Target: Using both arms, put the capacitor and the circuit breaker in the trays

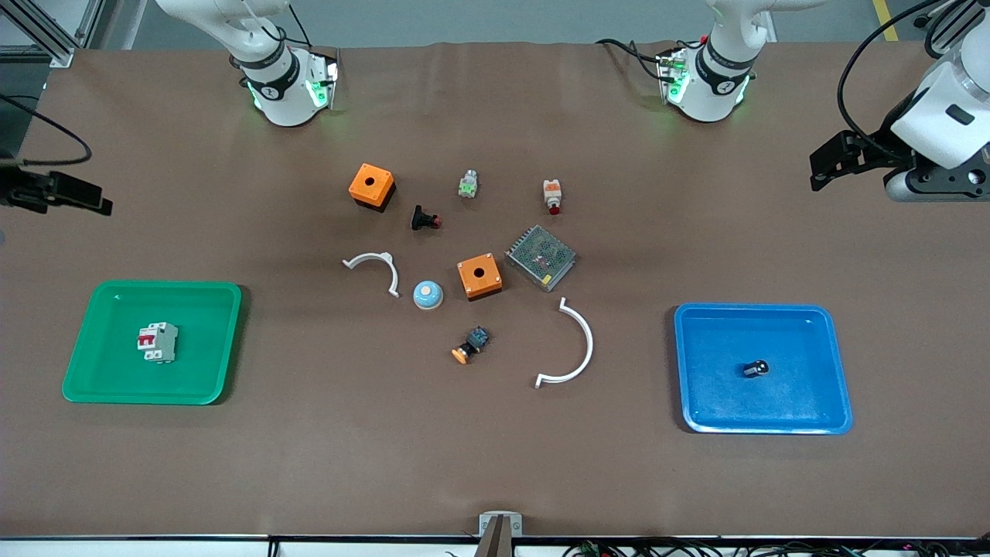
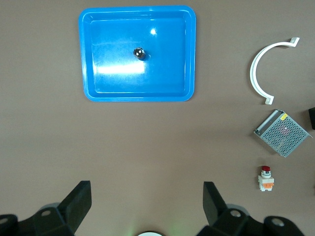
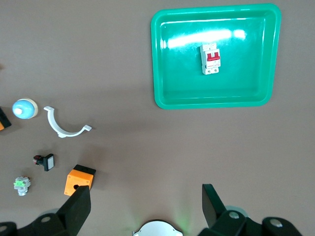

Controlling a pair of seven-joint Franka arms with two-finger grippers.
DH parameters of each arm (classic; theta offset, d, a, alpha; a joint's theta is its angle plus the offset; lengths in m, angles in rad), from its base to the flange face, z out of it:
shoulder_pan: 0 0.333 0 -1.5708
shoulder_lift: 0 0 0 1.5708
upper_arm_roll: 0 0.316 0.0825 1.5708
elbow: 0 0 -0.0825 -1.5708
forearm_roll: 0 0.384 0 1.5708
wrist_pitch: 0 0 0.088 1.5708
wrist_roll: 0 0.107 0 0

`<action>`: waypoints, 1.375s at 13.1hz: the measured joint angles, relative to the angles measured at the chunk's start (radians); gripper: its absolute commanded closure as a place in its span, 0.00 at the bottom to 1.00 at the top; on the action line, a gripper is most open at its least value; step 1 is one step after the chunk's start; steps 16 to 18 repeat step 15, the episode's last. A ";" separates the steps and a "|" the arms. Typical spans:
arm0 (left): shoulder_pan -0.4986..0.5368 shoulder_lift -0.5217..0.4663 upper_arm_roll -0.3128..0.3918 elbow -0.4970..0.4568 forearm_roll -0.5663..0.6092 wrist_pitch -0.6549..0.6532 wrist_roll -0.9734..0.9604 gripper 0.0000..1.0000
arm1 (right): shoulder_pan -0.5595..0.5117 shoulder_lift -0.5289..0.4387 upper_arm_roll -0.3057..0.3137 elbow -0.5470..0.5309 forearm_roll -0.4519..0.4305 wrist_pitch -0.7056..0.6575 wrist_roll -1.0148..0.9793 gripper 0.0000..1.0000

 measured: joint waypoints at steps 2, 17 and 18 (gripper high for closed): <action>0.000 -0.022 0.000 -0.020 0.000 0.003 0.000 0.00 | -0.007 -0.061 0.016 -0.016 -0.003 -0.005 0.000 0.00; 0.000 -0.042 0.003 -0.033 0.000 0.015 0.000 0.00 | -0.006 -0.135 0.025 -0.056 -0.007 0.010 0.000 0.00; 0.000 -0.042 0.003 -0.033 0.000 0.015 0.000 0.00 | -0.006 -0.135 0.025 -0.056 -0.007 0.010 0.000 0.00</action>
